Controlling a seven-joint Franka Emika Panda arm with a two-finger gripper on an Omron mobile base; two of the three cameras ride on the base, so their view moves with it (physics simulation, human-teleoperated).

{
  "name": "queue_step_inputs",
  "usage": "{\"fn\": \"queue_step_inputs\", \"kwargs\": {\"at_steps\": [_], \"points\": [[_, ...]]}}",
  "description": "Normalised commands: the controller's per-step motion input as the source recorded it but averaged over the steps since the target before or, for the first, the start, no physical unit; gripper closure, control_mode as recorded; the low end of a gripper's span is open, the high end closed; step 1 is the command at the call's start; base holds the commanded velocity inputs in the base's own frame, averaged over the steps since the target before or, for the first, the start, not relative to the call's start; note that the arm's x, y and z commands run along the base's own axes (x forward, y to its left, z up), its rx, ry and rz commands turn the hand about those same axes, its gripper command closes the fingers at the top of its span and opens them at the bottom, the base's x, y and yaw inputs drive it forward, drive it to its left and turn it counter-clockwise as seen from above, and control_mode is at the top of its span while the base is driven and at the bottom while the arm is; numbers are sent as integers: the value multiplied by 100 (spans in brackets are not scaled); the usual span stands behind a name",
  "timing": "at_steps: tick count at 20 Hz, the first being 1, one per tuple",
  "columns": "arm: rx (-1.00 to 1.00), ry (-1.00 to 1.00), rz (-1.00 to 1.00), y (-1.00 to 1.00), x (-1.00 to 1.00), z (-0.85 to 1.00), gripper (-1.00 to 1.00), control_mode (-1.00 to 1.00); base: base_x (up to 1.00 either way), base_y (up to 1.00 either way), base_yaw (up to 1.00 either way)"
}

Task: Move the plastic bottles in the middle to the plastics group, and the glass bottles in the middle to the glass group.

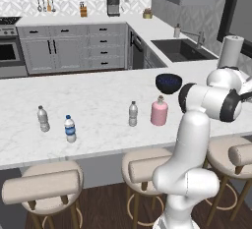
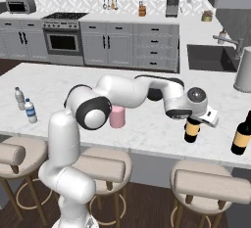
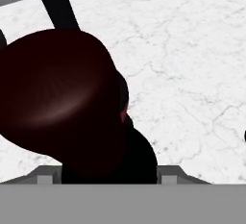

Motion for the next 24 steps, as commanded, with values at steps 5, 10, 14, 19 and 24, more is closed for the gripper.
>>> {"fn": "queue_step_inputs", "kwargs": {"at_steps": [5, 10, 14, 19, 24], "points": [[-1, 0, 0, 0, 0, 0, 100, -100, 0, 0, 0], [-5, -1, 0, 0, 3, -1, 100, -100, 0, 0, 0], [-2, 0, 0, 0, 10, -7, 100, -100, 0, 0, 0], [0, 0, 0, 0, 2, -3, 100, -100, 0, 0, 0], [0, 0, 0, 0, 0, 0, -100, -100, 0, 0, 0]]}}
